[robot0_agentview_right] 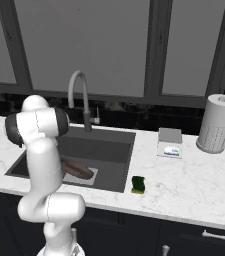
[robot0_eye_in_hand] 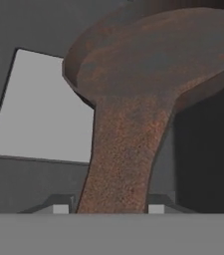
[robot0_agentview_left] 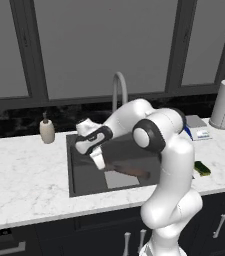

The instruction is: Pick the pan and sponge and place them into the sink. Then turn on the water.

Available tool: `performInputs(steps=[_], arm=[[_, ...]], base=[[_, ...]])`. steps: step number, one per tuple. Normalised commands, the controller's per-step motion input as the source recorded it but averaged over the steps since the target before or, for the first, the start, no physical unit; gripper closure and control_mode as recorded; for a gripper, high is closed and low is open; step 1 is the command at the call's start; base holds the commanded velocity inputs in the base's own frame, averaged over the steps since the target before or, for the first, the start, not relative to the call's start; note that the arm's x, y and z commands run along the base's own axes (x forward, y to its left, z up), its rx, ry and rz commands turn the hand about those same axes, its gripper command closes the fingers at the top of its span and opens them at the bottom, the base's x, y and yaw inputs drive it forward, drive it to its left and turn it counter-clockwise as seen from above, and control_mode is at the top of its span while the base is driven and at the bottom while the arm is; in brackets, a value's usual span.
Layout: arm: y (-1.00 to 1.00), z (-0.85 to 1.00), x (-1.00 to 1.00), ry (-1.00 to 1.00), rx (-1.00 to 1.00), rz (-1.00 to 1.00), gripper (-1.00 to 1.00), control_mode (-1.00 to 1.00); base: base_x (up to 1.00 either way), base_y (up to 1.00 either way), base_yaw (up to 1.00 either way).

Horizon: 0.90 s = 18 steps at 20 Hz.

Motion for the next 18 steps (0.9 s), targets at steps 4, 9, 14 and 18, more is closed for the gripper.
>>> performInputs(steps=[4,9,14,18], arm=[[-0.03,-0.36,-0.01,-0.19,0.09,-0.08,1.00,-1.00],[-0.02,-0.46,-0.06,-0.20,0.07,-0.02,1.00,-1.00],[0.00,-0.46,-0.02,-0.14,0.07,-0.04,1.00,-1.00],[0.00,-0.35,0.01,-0.05,0.07,-0.06,1.00,-1.00]], base=[[0.00,0.00,0.00],[0.00,0.00,0.00],[0.00,0.00,0.00],[0.00,0.00,0.00]])
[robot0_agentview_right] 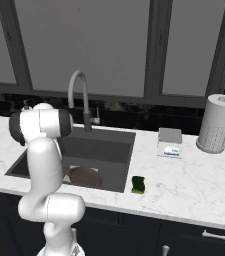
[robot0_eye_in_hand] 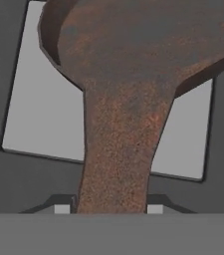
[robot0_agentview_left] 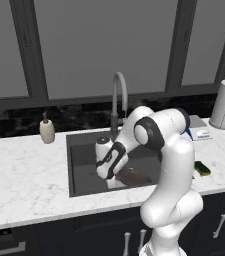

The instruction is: Pick the pan and sponge and place them into the sink. Then turn on the water.

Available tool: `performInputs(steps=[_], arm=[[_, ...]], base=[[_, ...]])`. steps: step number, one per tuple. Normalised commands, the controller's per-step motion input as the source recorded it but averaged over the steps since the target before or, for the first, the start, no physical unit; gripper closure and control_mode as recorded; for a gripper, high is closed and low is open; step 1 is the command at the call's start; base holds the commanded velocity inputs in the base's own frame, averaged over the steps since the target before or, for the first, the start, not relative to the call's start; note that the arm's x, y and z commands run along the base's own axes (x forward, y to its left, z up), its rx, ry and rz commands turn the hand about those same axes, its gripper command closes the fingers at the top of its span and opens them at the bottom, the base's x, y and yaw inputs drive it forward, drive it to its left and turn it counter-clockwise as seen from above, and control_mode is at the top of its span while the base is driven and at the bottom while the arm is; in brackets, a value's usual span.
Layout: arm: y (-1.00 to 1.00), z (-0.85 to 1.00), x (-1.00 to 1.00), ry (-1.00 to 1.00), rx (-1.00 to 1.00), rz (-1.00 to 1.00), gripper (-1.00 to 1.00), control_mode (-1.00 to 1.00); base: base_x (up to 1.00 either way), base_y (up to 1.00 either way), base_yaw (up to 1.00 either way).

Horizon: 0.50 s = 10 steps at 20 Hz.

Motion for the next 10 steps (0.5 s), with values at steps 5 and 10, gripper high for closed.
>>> performInputs(steps=[5,10], arm=[[0.12,-0.35,0.04,0.00,0.03,-0.10,1.00,-1.00],[0.31,-0.27,0.07,0.00,0.00,-0.10,1.00,-1.00]], base=[[0.00,0.00,0.00],[0.00,0.00,0.00]])
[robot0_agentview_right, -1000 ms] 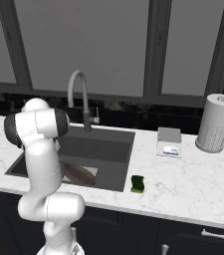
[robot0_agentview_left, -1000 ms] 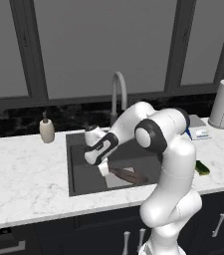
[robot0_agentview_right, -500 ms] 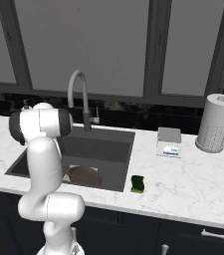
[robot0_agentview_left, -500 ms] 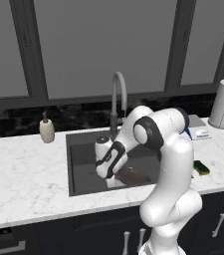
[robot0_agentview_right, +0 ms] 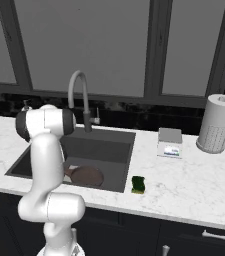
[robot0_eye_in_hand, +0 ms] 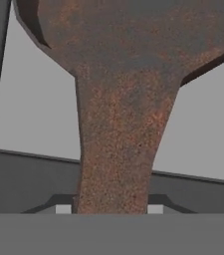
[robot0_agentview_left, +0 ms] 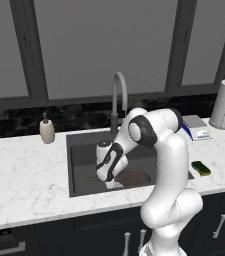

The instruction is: Pick the pan and sponge and place them into the sink. Then turn on the water.

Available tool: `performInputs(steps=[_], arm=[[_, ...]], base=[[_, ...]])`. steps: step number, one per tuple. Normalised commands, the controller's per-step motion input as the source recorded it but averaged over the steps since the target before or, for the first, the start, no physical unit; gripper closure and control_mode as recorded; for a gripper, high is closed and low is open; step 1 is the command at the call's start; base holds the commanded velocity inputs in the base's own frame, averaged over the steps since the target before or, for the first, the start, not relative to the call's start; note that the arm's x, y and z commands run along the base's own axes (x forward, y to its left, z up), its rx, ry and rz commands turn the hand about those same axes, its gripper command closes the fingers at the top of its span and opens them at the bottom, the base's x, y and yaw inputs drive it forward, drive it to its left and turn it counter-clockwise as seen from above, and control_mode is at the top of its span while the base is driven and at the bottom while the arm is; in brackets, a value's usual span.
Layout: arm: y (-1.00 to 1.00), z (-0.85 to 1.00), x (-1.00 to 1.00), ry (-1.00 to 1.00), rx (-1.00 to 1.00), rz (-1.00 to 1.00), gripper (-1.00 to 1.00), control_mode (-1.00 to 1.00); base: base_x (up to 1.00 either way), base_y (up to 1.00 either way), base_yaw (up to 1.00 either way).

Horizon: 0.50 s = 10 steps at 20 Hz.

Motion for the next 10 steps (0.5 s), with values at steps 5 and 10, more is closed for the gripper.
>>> performInputs(steps=[5,10], arm=[[0.14,-0.11,0.26,0.03,-0.01,-0.05,1.00,-1.00],[0.00,-0.01,0.03,0.00,-0.03,0.00,-1.00,-1.00]], base=[[0.00,0.00,0.00],[0.00,0.00,0.00]])
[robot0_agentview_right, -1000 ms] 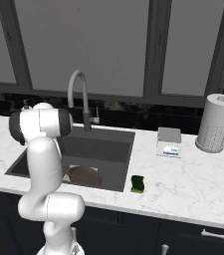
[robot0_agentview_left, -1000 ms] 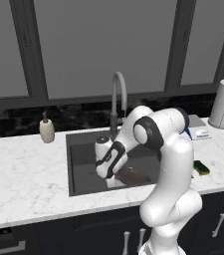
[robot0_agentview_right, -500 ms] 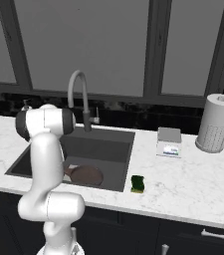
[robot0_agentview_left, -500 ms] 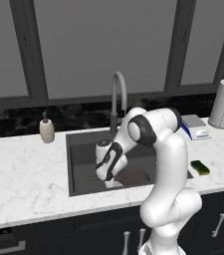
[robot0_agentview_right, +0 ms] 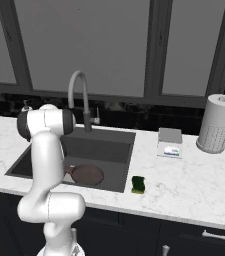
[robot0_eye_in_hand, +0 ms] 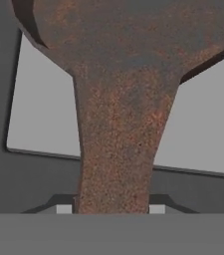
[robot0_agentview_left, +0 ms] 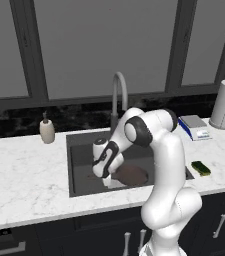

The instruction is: Pick the pan and sponge and place them into the sink. Then turn on the water.

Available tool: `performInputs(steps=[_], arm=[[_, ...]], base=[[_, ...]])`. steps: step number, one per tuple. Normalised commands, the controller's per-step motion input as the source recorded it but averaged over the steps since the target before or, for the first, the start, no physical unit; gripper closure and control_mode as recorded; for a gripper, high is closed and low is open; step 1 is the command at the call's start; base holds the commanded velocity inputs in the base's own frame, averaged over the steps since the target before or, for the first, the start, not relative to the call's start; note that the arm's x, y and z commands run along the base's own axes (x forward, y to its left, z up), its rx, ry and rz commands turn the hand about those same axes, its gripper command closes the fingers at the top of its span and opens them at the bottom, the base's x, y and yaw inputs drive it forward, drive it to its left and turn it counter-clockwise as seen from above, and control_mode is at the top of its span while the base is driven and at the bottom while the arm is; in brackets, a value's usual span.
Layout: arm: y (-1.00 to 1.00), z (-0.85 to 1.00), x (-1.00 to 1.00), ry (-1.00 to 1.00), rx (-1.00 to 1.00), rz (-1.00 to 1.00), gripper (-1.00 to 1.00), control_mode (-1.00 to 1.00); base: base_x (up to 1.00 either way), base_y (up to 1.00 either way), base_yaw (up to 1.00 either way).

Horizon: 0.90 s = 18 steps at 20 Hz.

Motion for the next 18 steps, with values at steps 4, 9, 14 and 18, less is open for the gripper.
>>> performInputs(steps=[4,9,14,18], arm=[[0.00,0.00,-0.01,0.00,0.00,0.02,-1.00,-1.00],[0.00,0.16,-0.16,-0.04,-0.02,0.08,-1.00,-1.00],[-0.06,0.90,-0.36,-0.15,0.00,0.06,-1.00,-1.00],[-0.26,1.00,-0.55,-0.15,0.06,0.23,-1.00,-1.00]], base=[[0.00,0.00,0.00],[0.00,0.00,0.00],[0.00,0.00,0.00],[0.00,0.00,0.00]])
